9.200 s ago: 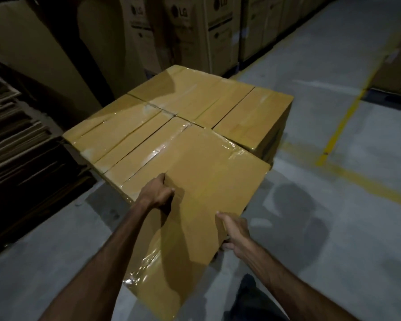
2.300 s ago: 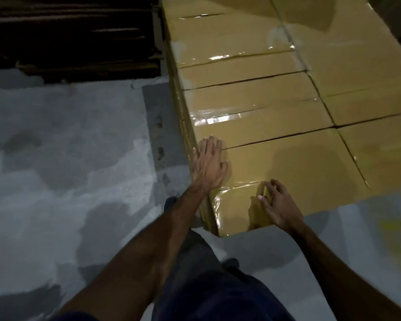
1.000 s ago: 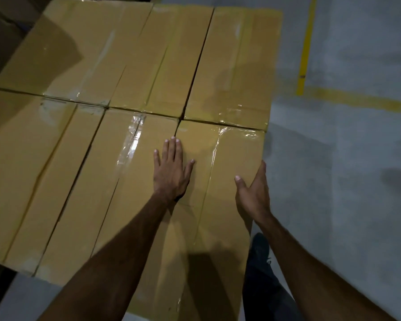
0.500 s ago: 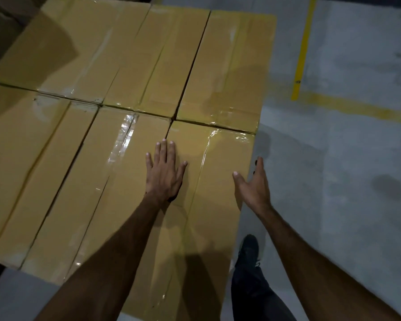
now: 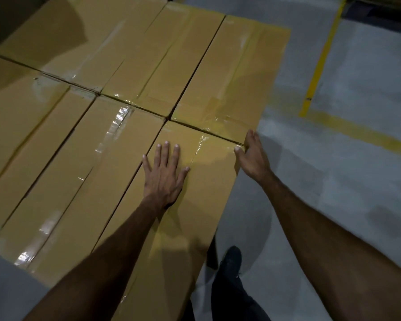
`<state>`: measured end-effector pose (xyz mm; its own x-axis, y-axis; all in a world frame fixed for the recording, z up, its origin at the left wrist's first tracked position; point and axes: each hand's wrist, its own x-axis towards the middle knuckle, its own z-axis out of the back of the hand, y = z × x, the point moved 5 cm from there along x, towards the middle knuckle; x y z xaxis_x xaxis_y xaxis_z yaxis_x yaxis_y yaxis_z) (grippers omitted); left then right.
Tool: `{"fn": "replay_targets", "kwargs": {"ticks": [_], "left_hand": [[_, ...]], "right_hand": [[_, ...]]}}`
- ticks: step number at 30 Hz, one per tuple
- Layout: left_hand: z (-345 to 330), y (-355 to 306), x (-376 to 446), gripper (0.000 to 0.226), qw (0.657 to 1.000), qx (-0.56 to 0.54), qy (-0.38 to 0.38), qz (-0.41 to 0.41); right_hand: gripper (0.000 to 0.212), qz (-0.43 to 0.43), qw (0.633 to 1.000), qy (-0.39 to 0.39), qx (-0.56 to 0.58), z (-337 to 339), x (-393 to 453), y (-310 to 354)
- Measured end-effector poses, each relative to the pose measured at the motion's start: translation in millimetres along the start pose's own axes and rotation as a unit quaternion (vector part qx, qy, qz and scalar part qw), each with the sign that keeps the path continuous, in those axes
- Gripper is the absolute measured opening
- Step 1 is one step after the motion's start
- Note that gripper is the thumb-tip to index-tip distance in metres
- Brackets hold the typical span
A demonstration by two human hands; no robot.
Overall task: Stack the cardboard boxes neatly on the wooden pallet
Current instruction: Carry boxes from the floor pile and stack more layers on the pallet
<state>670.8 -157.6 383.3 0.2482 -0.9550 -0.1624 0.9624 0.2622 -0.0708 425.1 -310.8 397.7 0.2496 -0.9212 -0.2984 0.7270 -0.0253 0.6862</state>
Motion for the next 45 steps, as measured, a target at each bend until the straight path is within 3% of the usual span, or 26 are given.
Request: {"fn": "replay_targets", "kwargs": {"ticks": [12,19,25,29,33,36,40,42,45], "left_hand": [[-2.1,-14.5,17.4,0.077,0.999,0.009,-0.005,0.043],[6.3,-18.8,14.9,0.076,0.997,-0.011,0.049,0.054],[17.1,-39.2,-41.6,0.079,0.99,-0.098,0.081,0.066],[13.6,-49.1,-109.5,0.078,0.974,-0.165,0.067,0.142],[-1.4,-42.9,-181.6,0.082,0.961,-0.134,0.056,0.237],[-6.5,-47.9,-220.5,0.099,0.949,-0.122,0.045,0.286],[-18.9,-60.2,-267.2,0.097,0.924,-0.145,0.01,0.354],[-26.1,-69.9,-288.8,0.094,0.897,-0.142,-0.002,0.419],[-33.4,-88.3,-313.5,0.088,0.822,-0.138,-0.006,0.552]], "right_hand": [[0.074,0.04,0.995,0.016,-0.087,-5.0,0.5,-10.7],[0.079,0.065,0.987,0.062,-0.13,-0.4,3.6,-12.4],[0.067,0.114,0.941,0.044,-0.316,17.7,-5.2,3.6],[0.058,0.191,0.911,0.091,-0.354,25.2,2.9,8.3],[0.051,0.249,0.891,0.177,-0.336,33.0,15.4,17.4],[0.053,0.277,0.876,0.239,-0.314,36.1,17.0,30.5],[0.042,0.314,0.861,0.268,-0.297,41.8,18.0,36.7],[0.036,0.327,0.853,0.277,-0.298,47.3,24.4,30.5],[0.027,0.354,0.833,0.282,-0.317,50.0,38.4,24.9]]}}
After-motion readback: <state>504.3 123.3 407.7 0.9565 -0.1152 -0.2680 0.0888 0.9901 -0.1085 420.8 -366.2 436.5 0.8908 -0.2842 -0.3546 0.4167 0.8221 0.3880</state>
